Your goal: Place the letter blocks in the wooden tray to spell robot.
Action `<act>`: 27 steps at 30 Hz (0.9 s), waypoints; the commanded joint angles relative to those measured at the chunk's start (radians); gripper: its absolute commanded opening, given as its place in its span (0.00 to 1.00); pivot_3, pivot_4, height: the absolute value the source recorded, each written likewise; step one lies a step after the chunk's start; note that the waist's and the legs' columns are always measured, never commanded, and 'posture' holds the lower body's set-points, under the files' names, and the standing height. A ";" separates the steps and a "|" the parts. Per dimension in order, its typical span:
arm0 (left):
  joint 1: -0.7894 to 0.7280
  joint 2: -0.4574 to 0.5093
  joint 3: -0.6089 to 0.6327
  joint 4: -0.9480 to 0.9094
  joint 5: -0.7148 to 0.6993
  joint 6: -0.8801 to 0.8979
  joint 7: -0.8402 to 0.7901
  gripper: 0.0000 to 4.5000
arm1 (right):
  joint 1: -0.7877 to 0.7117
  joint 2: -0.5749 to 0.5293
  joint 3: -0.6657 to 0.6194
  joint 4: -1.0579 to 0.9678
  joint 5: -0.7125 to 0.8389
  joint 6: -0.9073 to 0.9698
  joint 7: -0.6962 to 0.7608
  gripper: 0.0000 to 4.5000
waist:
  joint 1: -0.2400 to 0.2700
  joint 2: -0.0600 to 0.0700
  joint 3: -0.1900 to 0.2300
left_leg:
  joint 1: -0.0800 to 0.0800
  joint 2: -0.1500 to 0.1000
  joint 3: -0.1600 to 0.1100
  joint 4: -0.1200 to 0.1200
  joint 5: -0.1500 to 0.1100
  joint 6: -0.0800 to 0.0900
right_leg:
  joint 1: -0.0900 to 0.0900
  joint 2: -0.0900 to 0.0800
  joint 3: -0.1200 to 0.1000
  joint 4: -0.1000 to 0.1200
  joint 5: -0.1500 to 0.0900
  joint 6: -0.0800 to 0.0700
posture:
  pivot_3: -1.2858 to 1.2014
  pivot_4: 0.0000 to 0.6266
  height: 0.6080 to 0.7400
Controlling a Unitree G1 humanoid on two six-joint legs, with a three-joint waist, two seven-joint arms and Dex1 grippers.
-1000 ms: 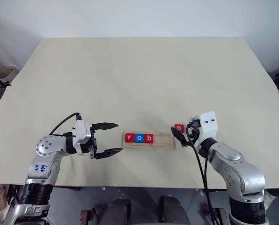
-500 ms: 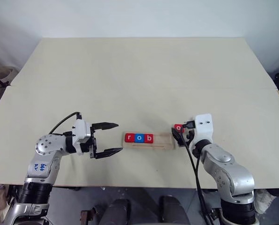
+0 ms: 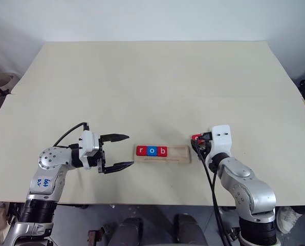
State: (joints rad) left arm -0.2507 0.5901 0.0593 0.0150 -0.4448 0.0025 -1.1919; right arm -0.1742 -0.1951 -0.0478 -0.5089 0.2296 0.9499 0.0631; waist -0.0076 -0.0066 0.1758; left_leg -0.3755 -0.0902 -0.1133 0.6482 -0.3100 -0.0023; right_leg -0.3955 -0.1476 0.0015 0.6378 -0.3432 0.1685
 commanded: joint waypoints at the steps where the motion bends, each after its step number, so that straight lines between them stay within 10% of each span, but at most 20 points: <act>1: -0.005 0.007 0.013 -0.021 -0.011 -0.004 0.001 1.00 | -0.004 -0.003 -0.014 -0.002 -0.015 -0.024 -0.006 0.39 | 0.000 0.000 0.000 | 0.000 0.000 0.000 0.000 0.000 0.000 | 0.000 0.000 0.000 0.000 0.000 0.000 | 0.52 0.24 1.00; 22: -0.058 -0.022 -0.031 0.040 -0.003 -0.013 -0.033 1.00 | 0.320 -0.026 -0.125 -0.300 0.102 0.090 0.083 0.32 | 0.003 -0.001 -0.001 | 0.001 0.000 0.000 0.000 0.000 0.000 | 0.001 0.000 0.001 -0.001 0.000 0.000 | 0.52 0.24 1.00; 27: -0.069 -0.022 -0.032 0.051 -0.001 -0.016 -0.036 1.00 | 0.308 -0.030 -0.135 -0.272 0.097 0.046 0.100 0.69 | 0.003 -0.001 -0.001 | 0.002 0.000 0.000 -0.001 0.000 0.000 | 0.001 0.001 0.001 -0.001 0.000 0.000 | 0.52 0.24 1.00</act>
State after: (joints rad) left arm -0.3092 0.5663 0.0202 0.0661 -0.4438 -0.0004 -1.2229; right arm 0.1342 -0.2142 -0.1774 -0.7895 0.3179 1.0179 0.1515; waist -0.0048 -0.0080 0.1750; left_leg -0.3736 -0.0900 -0.1129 0.6475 -0.3101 -0.0022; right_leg -0.3939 -0.1470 0.0026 0.6372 -0.3433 0.1684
